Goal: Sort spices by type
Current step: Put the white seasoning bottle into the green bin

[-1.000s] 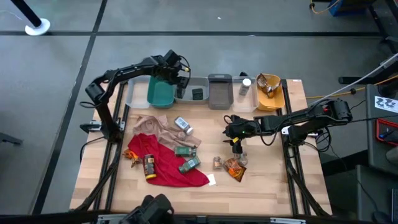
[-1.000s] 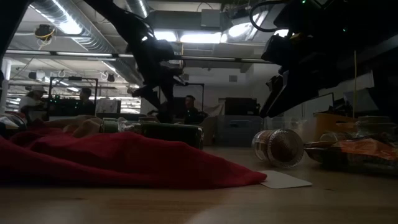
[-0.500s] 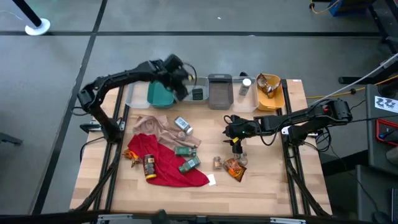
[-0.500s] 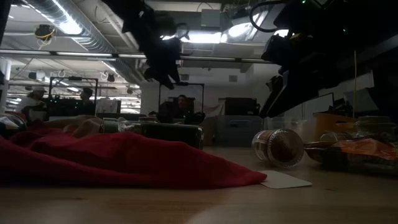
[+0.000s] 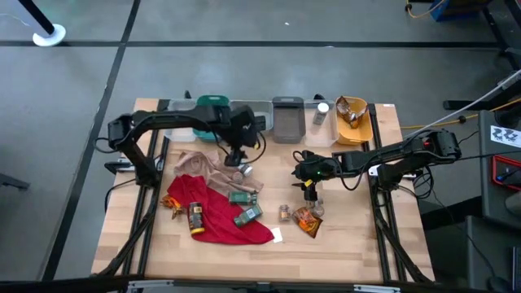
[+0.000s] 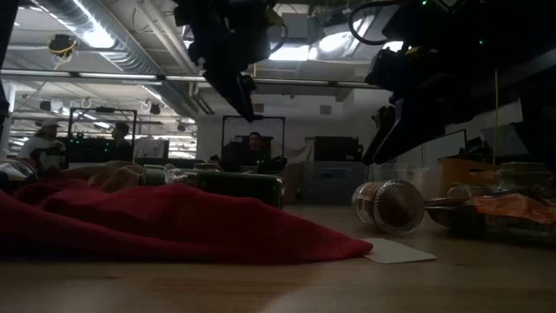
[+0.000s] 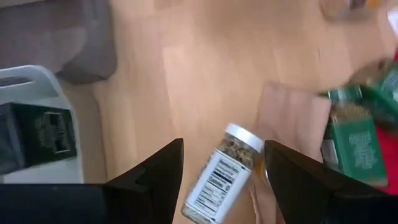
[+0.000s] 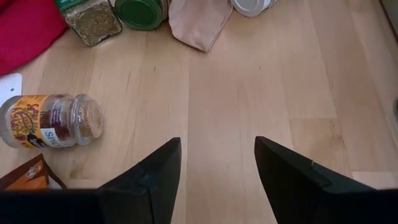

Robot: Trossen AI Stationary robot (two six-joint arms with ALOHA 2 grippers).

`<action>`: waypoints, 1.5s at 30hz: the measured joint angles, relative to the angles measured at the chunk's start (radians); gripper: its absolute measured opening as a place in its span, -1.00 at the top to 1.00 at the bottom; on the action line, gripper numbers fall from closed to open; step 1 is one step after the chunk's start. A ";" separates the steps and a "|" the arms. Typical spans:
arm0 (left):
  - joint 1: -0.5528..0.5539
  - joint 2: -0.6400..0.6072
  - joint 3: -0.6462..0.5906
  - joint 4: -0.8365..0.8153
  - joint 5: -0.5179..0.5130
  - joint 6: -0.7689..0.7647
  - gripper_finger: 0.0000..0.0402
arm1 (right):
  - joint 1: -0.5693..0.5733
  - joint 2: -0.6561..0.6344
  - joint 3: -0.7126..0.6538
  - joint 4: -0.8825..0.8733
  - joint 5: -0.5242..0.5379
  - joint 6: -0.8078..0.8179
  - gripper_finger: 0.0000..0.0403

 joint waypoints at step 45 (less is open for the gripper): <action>-0.026 0.223 -0.001 -0.149 -0.169 0.282 -0.03 | 0.000 0.000 0.000 -0.009 0.000 0.000 -0.02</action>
